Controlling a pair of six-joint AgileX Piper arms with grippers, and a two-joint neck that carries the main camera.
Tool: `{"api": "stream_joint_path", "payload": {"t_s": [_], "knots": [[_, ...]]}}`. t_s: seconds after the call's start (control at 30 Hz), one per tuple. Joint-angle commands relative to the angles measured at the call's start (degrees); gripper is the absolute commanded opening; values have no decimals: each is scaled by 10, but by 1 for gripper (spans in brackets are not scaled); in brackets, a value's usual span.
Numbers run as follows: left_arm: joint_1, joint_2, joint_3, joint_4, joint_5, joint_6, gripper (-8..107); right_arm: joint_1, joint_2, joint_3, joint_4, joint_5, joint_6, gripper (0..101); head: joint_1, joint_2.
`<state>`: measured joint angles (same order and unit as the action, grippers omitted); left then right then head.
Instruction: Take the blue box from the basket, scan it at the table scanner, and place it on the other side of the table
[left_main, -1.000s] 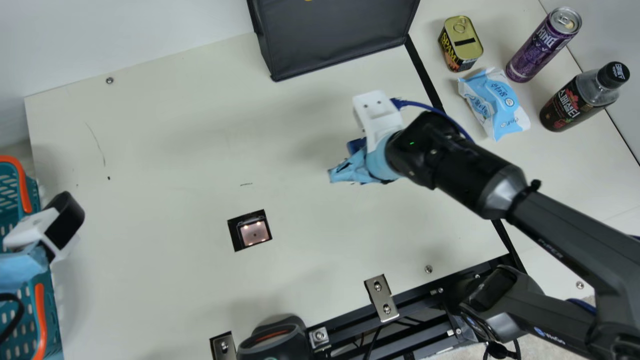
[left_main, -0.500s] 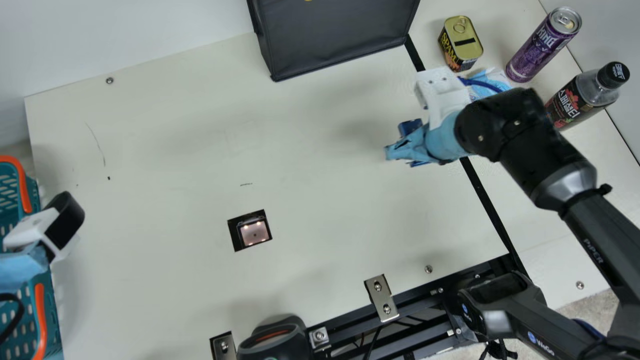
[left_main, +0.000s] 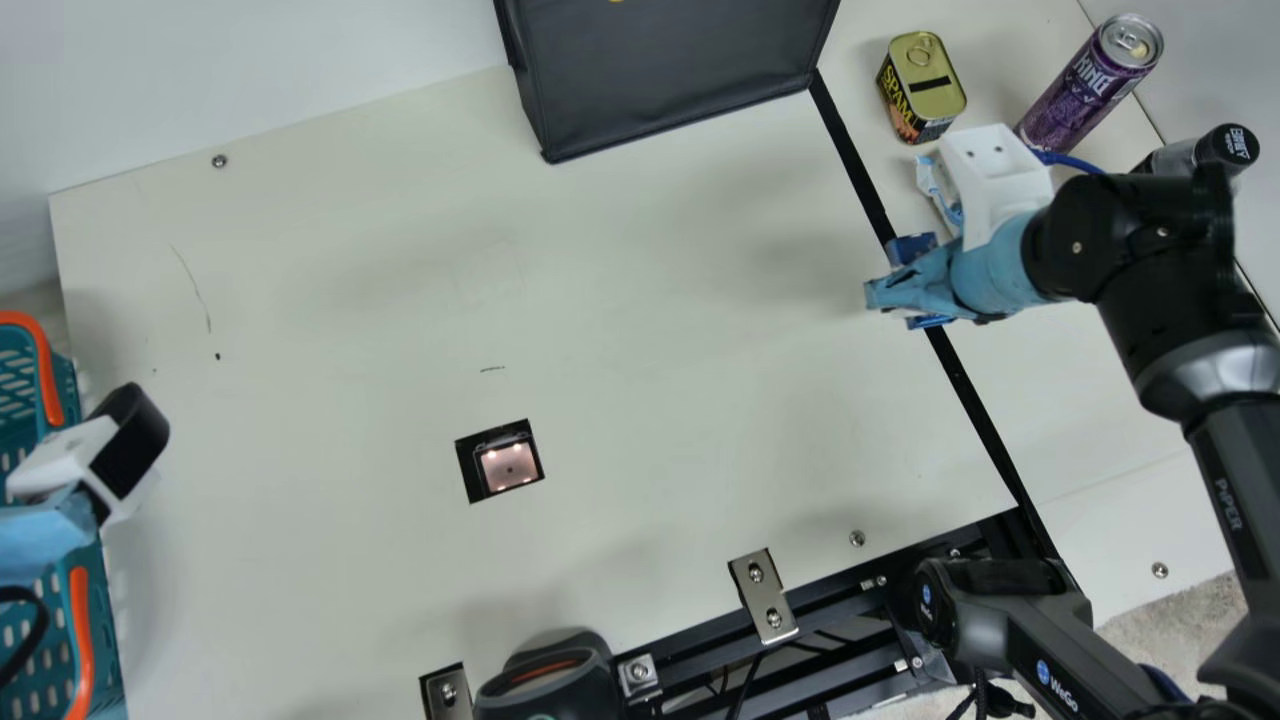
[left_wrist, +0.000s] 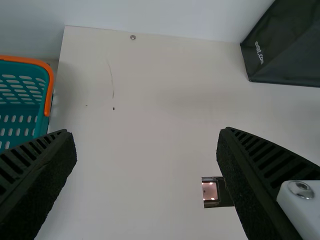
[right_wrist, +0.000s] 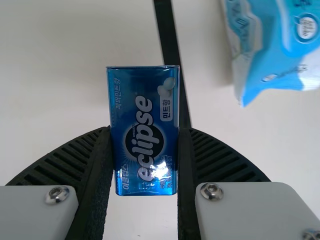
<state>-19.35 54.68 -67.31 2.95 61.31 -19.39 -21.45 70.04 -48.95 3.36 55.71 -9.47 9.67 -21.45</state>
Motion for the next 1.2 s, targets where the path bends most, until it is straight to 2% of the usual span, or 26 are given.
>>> {"api": "stream_joint_path", "payload": {"t_s": [0.0,0.67,0.93,1.17], "knots": [[0,0,0,0,0,0,90,-31,-1,3,2,-2,-27,0,-17,-1],[0,0,0,0,0,0,90,-229,-8,55,32,-35,-204,0,-17,-1],[0,0,0,0,0,0,90,-281,3,80,31,-69,-254,0,-17,-1],[0,0,0,0,0,0,90,-308,24,104,37,-114,-284,0,-17,-1]]}}
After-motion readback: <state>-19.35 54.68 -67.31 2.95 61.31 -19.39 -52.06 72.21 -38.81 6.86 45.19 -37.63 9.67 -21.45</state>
